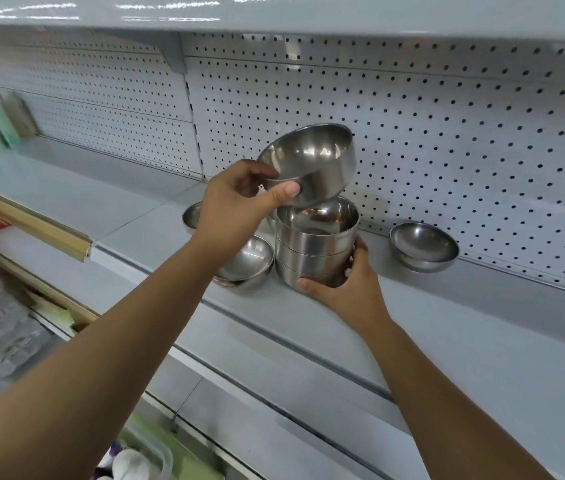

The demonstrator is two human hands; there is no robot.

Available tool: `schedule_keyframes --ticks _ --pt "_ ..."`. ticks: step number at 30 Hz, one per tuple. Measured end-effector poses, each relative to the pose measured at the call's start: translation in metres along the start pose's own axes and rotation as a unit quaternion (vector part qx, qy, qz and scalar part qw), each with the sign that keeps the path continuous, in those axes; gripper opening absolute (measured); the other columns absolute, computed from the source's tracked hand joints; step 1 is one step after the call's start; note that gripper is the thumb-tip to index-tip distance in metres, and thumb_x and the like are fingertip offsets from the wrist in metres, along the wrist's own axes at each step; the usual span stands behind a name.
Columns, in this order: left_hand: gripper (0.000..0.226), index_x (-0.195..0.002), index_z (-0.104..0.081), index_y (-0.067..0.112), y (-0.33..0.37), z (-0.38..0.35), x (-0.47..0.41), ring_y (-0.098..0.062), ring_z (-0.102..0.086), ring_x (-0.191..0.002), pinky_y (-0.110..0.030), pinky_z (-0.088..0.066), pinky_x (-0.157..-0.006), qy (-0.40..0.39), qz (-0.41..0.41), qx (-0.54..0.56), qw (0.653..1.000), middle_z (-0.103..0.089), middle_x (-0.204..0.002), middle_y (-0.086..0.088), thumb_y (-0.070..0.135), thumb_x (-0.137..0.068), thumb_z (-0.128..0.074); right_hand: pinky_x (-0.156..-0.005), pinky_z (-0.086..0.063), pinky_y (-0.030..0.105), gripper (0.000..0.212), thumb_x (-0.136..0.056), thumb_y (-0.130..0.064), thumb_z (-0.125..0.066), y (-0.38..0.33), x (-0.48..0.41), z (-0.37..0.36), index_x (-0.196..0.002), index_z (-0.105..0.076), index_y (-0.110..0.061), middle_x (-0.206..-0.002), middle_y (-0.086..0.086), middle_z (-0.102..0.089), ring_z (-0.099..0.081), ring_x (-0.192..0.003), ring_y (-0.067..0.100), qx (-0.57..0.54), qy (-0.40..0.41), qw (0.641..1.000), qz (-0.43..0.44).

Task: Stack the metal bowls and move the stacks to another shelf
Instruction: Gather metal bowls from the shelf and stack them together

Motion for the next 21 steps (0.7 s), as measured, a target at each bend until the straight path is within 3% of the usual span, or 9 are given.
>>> schedule_keyframes --ticks 3,7,13,16,18,21 --pt "0.037 -0.100 -0.072 0.015 -0.005 -0.009 0.001 -0.022 -0.072 -0.101 -0.040 -0.058 -0.095 -0.024 0.015 -0.029 0.999 -0.077 -0.103 -0.006 0.029 -0.073 -0.093 -0.097 -0.049 0.014 0.126 -0.055 -0.054 -0.098 0.000 0.000 0.001 -0.156 -0.024 -0.037 -0.135 -0.026 -0.051 -0.055 -0.120 -0.008 0.001 0.001 1.000 0.001" --pt "0.037 -0.098 -0.072 0.023 -0.011 -0.015 0.003 -0.001 -0.066 -0.104 -0.023 -0.051 -0.096 -0.048 0.016 -0.100 0.994 -0.074 -0.102 0.011 0.038 -0.071 -0.092 -0.095 -0.047 0.014 0.124 -0.057 -0.051 -0.098 0.000 0.000 0.001 -0.155 -0.024 -0.035 -0.131 -0.030 -0.048 -0.052 -0.115 -0.014 0.004 0.001 1.000 0.001" --pt "0.035 -0.098 -0.071 0.021 -0.017 -0.018 0.009 0.001 -0.067 -0.102 -0.016 -0.049 -0.093 -0.065 0.011 -0.101 0.993 -0.075 -0.106 0.001 0.037 -0.074 -0.090 -0.102 -0.049 0.024 0.126 -0.056 -0.054 -0.098 -0.001 0.001 0.001 -0.155 -0.023 -0.036 -0.140 -0.021 -0.047 -0.052 -0.127 0.002 0.005 0.001 1.000 -0.001" --pt "0.039 -0.107 -0.070 0.027 -0.019 -0.022 0.010 -0.005 -0.066 -0.111 -0.024 -0.051 -0.097 -0.079 0.014 -0.103 0.991 -0.073 -0.114 0.003 0.043 -0.076 -0.088 -0.102 -0.049 0.024 0.128 -0.054 -0.057 -0.098 -0.001 0.002 0.001 -0.155 -0.021 -0.038 -0.141 -0.019 -0.048 -0.053 -0.128 0.003 0.005 0.001 1.000 -0.005" --pt "0.045 -0.115 -0.067 0.031 -0.021 -0.023 0.011 -0.001 -0.063 -0.114 -0.024 -0.049 -0.099 -0.074 0.015 -0.110 0.991 -0.071 -0.118 0.010 0.044 -0.077 -0.087 -0.103 -0.050 0.025 0.129 -0.054 -0.057 -0.098 -0.001 0.002 0.002 -0.155 -0.021 -0.038 -0.142 -0.018 -0.049 -0.054 -0.129 0.004 0.008 0.002 1.000 -0.009" --pt "0.064 -0.134 -0.052 0.036 -0.024 -0.023 0.015 0.001 -0.058 -0.123 -0.027 -0.046 -0.104 -0.085 0.037 -0.086 0.992 -0.063 -0.132 0.016 0.046 -0.080 -0.084 -0.102 -0.050 0.023 0.129 -0.055 -0.055 -0.098 -0.002 0.001 0.002 -0.156 -0.020 -0.036 -0.142 -0.018 -0.049 -0.054 -0.128 0.003 0.010 0.002 1.000 -0.010"
Point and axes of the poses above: each hand's wrist, its own x-axis away from the middle knuckle, its own z-axis out of the back of the hand, y = z × x, the point moved 4 cm from there along -x, towards the middle knuckle
